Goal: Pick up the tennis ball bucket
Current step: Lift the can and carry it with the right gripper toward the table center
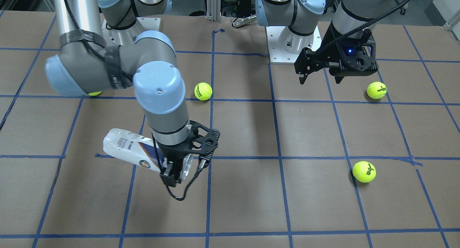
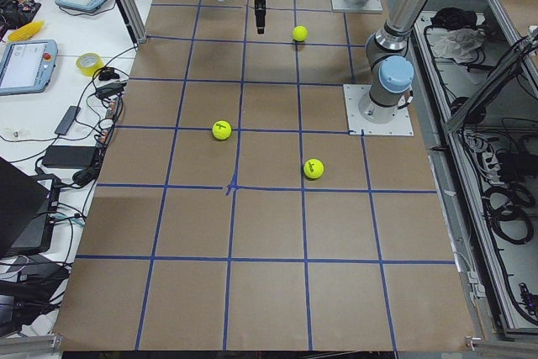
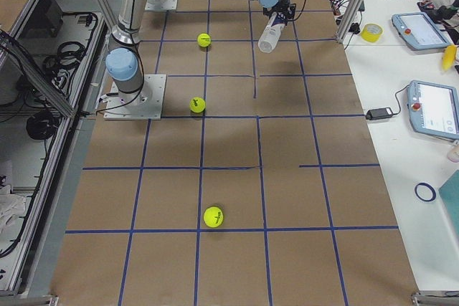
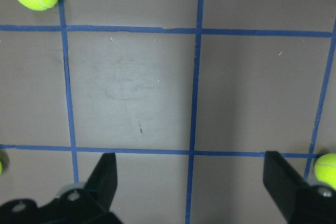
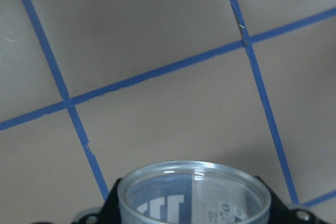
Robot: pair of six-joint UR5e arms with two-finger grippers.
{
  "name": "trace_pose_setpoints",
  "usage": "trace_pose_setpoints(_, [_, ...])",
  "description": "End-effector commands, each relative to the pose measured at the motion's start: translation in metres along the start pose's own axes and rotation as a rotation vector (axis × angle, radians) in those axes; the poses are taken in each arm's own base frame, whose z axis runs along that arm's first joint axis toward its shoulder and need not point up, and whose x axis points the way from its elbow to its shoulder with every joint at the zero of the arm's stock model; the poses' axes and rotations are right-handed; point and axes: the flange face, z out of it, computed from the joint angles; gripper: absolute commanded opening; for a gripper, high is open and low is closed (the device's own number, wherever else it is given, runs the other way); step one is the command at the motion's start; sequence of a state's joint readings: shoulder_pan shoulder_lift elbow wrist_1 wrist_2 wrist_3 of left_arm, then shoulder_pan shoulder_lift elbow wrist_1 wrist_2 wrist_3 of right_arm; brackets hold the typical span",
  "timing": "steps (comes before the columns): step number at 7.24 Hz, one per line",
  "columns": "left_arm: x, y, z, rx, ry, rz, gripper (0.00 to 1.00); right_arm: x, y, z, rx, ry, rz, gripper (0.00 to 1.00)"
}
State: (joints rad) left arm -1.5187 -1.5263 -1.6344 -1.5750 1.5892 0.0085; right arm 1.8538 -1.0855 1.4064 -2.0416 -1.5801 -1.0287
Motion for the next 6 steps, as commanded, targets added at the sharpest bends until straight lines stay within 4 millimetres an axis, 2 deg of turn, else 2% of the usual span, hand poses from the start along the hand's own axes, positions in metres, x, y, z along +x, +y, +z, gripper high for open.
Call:
trace_pose_setpoints(1, [0.0, 0.0, 0.0, 0.002, 0.0, 0.001, 1.0, -0.053, -0.049, 0.035, 0.046, 0.042, -0.166, 0.14])
trace_pose_setpoints(3, [0.0, 0.0, 0.0, 0.002, 0.0, -0.001, 1.0, -0.081, -0.073, 0.05, 0.138, -0.044, -0.226, 0.15])
trace_pose_setpoints(4, [0.0, 0.0, 0.0, 0.002, 0.0, 0.001, 1.0, -0.083, -0.082, 0.063, 0.206, -0.051, -0.286, 0.16])
trace_pose_setpoints(5, [0.0, 0.0, 0.0, 0.002, 0.0, 0.001, 1.0, -0.083, -0.087, 0.084, 0.211, -0.055, -0.275, 0.16])
trace_pose_setpoints(6, [0.0, 0.0, 0.0, 0.002, 0.0, -0.001, 1.0, -0.085, -0.088, 0.101, 0.193, -0.081, -0.19, 0.16])
